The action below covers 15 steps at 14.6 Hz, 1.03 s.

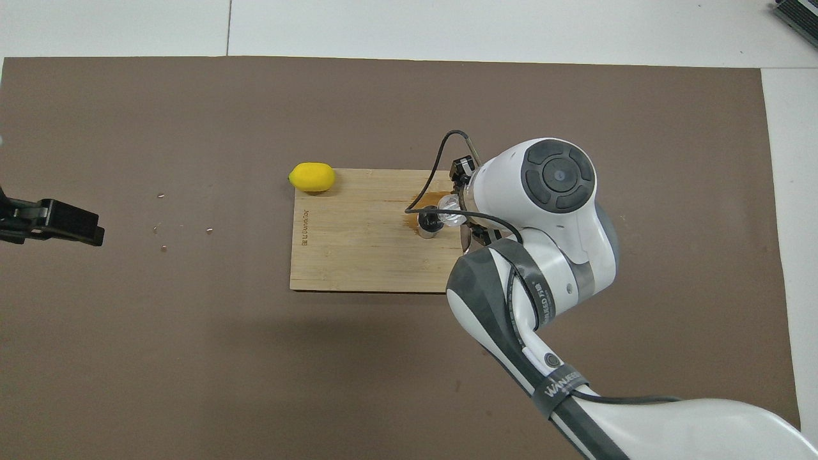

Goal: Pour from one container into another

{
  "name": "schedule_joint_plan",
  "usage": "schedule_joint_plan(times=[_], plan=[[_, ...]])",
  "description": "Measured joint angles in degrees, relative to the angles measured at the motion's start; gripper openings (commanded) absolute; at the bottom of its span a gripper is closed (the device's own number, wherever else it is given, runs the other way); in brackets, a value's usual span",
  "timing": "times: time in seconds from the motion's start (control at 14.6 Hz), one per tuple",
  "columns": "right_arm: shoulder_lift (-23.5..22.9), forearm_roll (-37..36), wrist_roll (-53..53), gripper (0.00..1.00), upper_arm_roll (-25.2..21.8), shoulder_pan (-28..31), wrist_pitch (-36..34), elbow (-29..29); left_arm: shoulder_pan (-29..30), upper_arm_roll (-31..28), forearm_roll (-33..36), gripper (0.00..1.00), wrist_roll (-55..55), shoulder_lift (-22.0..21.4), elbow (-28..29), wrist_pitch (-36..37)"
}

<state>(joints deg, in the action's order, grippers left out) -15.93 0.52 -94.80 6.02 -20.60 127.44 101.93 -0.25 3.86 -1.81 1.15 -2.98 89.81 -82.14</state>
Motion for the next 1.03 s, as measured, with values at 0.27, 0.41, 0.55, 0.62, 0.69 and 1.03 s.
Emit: schedule_joint_plan(times=[0.27,0.41,0.55,0.62,0.69,1.03], plan=[[0.0,-2.9,0.0,0.00,0.0,-0.6,0.3,0.0,0.4,0.0,0.0,1.00,-0.1,0.0,0.0,0.0],[0.0,-3.7,0.0,0.00,0.0,-0.8,0.4,0.0,1.5,0.0,0.0,1.00,-0.1,0.0,0.0,0.0],[0.0,-3.9,0.0,0.00,0.0,-1.2,0.6,0.0,2.3,0.0,0.0,1.00,-0.1,0.0,0.0,0.0],[0.0,-4.0,0.0,0.00,0.0,-1.4,0.6,0.0,2.3,0.1,0.0,1.00,-0.1,0.0,0.0,0.0],[0.0,-4.0,0.0,0.00,0.0,-1.5,0.6,0.0,2.3,0.2,0.0,1.00,-0.1,0.0,0.0,-0.1],[0.0,-4.4,0.0,0.00,0.0,-1.5,0.7,0.0,2.2,0.8,0.0,1.00,-0.1,0.0,0.0,-0.5]])
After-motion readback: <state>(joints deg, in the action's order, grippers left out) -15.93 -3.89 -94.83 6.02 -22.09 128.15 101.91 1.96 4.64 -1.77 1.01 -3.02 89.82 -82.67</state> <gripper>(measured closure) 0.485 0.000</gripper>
